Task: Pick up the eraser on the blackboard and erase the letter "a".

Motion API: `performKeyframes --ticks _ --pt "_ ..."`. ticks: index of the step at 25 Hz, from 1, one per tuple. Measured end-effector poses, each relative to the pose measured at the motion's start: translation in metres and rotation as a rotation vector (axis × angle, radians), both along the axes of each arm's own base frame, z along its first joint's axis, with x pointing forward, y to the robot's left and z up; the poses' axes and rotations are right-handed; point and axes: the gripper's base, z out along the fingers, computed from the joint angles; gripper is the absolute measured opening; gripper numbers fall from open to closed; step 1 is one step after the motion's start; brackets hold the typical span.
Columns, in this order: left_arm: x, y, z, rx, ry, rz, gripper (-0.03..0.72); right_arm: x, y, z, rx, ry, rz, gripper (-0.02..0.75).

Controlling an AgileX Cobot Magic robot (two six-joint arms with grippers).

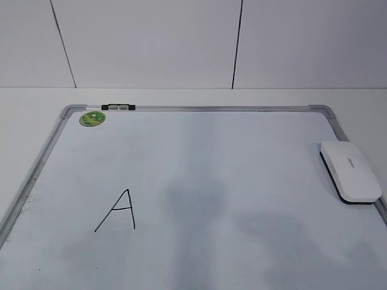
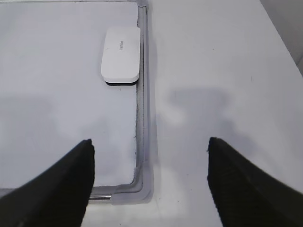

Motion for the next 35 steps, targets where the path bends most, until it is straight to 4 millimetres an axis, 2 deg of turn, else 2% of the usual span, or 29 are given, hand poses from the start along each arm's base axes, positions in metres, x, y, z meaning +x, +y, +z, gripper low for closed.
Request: performKeyframes --ticks 35 --pt "0.0002 -0.0001 0.0 0.0 0.0 0.014 0.359 0.0 -0.0003 0.0 -0.003 0.0 -0.002 0.592"
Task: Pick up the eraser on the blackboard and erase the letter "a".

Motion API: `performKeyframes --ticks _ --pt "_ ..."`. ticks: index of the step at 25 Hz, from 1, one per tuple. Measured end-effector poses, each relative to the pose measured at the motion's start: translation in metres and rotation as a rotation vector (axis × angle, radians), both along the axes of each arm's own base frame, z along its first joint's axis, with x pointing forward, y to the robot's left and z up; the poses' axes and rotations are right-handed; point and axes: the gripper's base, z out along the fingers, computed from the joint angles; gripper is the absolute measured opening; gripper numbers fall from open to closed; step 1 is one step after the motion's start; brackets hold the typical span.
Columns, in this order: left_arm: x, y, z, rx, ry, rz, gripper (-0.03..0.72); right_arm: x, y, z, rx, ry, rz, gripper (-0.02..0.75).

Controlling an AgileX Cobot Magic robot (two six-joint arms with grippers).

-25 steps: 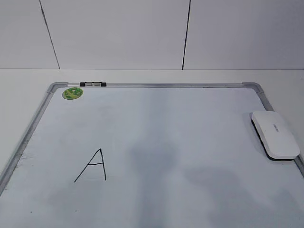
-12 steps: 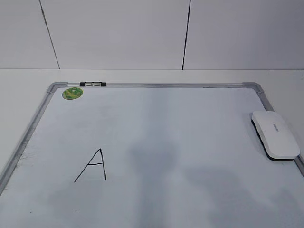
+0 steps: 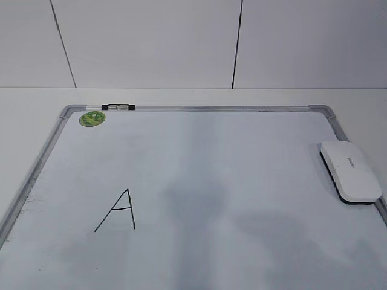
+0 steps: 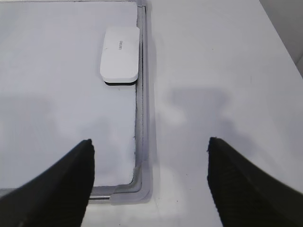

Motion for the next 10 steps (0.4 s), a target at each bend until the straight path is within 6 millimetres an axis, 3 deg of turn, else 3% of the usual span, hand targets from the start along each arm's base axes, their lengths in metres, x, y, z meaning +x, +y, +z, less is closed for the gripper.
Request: performKeyframes --ticks 10 --pt "0.0 0.0 0.0 0.0 0.0 0.0 0.337 0.0 0.0 0.0 0.0 0.0 0.0 0.592"
